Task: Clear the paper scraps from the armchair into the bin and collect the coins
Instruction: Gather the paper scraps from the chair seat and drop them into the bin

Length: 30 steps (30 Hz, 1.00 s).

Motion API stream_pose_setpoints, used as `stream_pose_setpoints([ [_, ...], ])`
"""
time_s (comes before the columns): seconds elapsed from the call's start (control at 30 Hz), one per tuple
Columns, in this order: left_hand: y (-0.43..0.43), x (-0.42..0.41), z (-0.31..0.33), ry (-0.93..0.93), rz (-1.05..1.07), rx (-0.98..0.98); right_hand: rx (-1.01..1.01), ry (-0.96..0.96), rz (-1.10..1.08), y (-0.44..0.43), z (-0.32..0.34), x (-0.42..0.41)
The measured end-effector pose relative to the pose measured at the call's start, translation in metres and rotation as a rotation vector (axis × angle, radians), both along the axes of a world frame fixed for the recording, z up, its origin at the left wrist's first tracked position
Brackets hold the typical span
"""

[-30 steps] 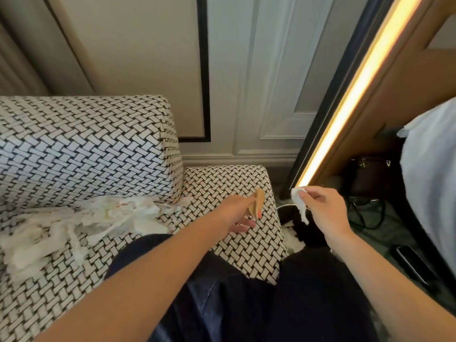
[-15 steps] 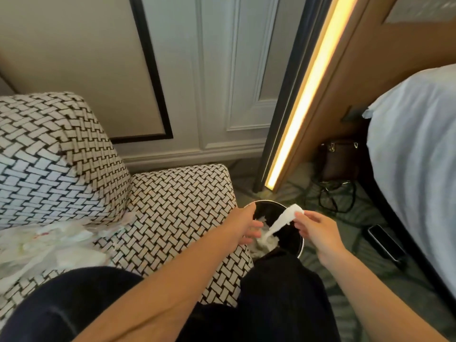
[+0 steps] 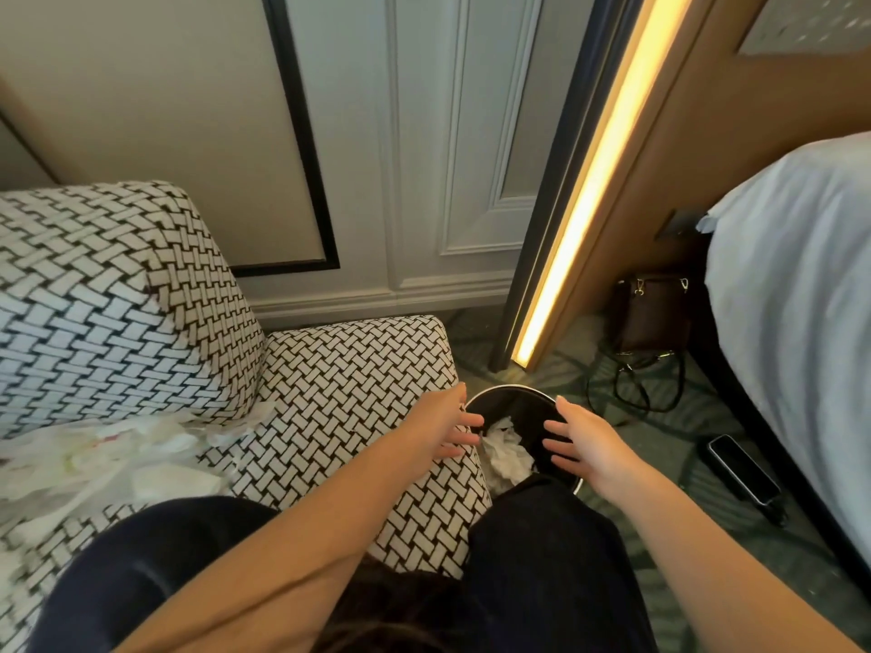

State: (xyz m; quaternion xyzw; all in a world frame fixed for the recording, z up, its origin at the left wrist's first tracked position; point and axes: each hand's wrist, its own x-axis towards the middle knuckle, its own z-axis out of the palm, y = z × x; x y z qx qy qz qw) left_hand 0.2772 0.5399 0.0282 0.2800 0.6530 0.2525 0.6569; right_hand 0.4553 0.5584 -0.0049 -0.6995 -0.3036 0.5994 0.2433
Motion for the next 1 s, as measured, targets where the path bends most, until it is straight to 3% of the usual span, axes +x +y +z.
stream_pose_setpoints([
  [0.23, -0.015, -0.035, 0.028, -0.015, 0.081, 0.125, 0.152, -0.03, 0.1, -0.006, 0.044, -0.025],
  [0.53, -0.065, -0.113, 0.082, -0.085, 0.252, 0.35, 0.394, 0.02, 0.378, -0.047, 0.122, -0.122],
  [0.73, -0.116, -0.183, 0.1, -0.036, 0.361, 0.449, 0.569, 0.004, 0.561, -0.078, 0.139, -0.202],
  [1.0, -0.175, -0.278, 0.093, 0.035, 0.589, 0.45, 0.589, 0.113, 0.679, -0.113, 0.138, -0.294],
])
